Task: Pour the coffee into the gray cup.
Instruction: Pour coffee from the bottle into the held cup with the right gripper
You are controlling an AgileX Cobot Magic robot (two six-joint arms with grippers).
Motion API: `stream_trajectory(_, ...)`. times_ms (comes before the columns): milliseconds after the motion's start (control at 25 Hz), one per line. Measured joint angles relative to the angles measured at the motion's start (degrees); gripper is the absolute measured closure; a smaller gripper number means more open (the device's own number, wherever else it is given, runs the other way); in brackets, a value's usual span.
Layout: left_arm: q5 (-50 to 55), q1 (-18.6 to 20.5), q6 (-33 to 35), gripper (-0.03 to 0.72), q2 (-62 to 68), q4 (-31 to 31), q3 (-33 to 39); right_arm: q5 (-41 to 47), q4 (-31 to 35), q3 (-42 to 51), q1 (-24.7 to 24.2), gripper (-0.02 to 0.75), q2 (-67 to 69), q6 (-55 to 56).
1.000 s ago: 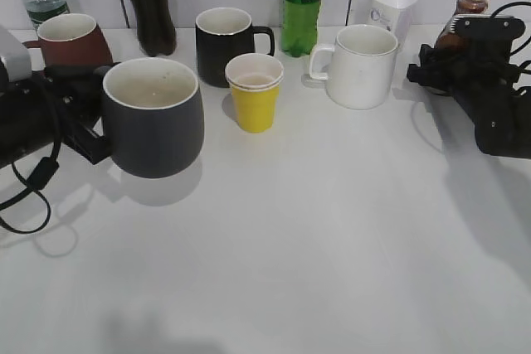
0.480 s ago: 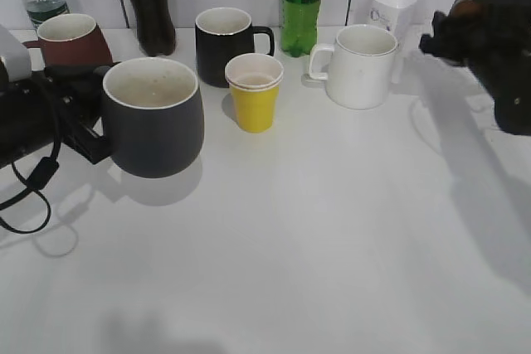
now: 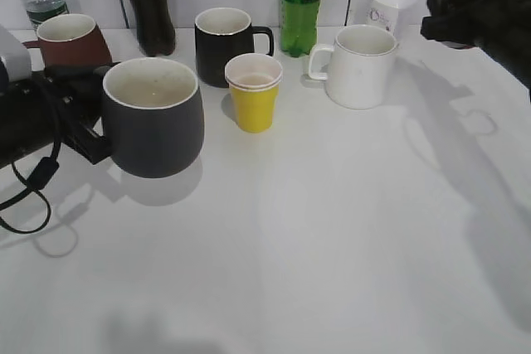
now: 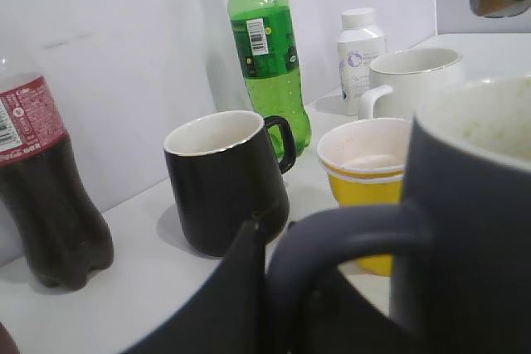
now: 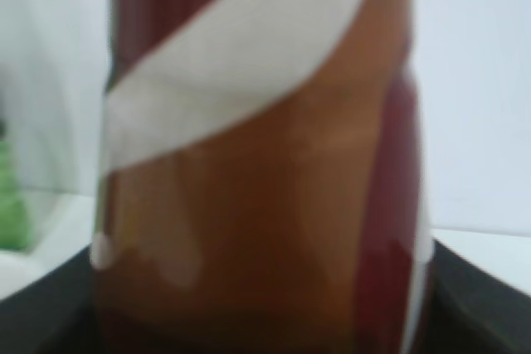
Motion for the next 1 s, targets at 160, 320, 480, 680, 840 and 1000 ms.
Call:
stream_trajectory(160,0.0,0.0,0.0,0.646,0.0,0.0,0.0,3.67,-0.58,0.46,3.69,0.209,-3.47,0.0)
stream_trajectory(320,0.0,0.0,0.0,0.646,0.0,0.0,0.0,4.84,-0.96,0.46,8.46,0.209,-5.94,0.0)
stream_trajectory(480,0.0,0.0,0.0,0.646,0.0,0.0,0.0,5.42,-1.08,0.46,13.13,0.21,-6.81,0.0)
stream_trajectory(680,0.0,0.0,0.0,0.646,0.0,0.0,0.0,5.75,-1.13,0.46,18.69,0.21,-6.87,0.0)
stream_trajectory(840,0.0,0.0,0.0,0.646,0.0,0.0,0.0,6.11,-1.26,0.46,21.68,0.21,-6.87,0.0)
stream_trajectory(1000,0.0,0.0,-0.28,0.646,0.0,0.22,0.0,7.19,-1.43,0.46,24.45,0.209,-6.87,0.0)
